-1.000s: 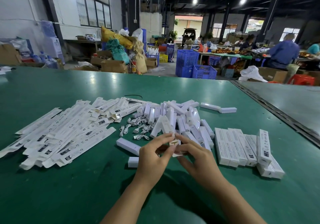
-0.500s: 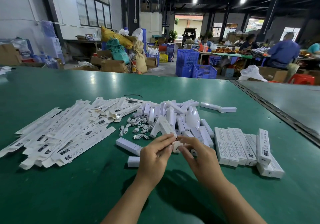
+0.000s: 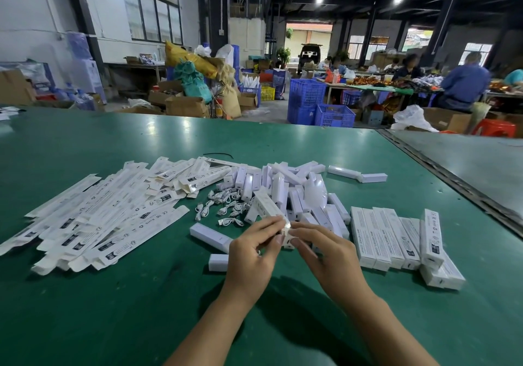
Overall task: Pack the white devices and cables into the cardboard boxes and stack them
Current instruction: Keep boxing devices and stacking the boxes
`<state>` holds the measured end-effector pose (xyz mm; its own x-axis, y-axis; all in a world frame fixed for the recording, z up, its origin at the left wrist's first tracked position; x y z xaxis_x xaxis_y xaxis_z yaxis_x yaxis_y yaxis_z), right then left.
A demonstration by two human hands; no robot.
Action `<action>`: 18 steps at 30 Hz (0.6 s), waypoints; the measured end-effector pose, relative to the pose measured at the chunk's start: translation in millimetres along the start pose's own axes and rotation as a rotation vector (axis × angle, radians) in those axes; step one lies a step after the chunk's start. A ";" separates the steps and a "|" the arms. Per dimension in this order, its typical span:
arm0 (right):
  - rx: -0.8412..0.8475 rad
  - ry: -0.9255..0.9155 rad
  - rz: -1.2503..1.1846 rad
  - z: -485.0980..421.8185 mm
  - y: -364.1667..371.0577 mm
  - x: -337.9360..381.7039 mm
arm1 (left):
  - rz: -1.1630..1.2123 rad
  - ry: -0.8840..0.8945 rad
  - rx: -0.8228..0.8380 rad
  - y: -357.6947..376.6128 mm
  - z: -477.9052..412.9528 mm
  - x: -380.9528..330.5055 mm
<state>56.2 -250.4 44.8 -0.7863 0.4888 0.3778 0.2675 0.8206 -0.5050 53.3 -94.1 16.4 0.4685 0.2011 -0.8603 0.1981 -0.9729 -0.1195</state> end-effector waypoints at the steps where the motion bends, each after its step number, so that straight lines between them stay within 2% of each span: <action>1: 0.001 -0.005 0.003 0.2 0.0 0.0 | -0.013 0.002 0.000 -0.2 -0.1 0.4; 11: -0.025 -0.010 0.033 -0.4 -0.7 0.9 | -0.087 0.004 0.015 0.4 0.8 -3.4; 18: -0.010 0.087 -0.106 0.7 -2.1 -4.1 | 0.000 -0.013 0.060 2.6 2.0 -9.8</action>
<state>58.5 -254.3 43.7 -0.7594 0.4223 0.4949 0.1911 0.8719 -0.4508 47.5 -98.9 23.5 0.4573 0.2005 -0.8664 0.1464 -0.9779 -0.1490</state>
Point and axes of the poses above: each hand's wrist, its own z-axis away from the middle knuckle, its own y-axis out of the palm, x = y × z, the point moved 5 cm from there along -z, towards the middle knuckle, and after that the axes turned 1 degree about x, right-handed, at the moved point
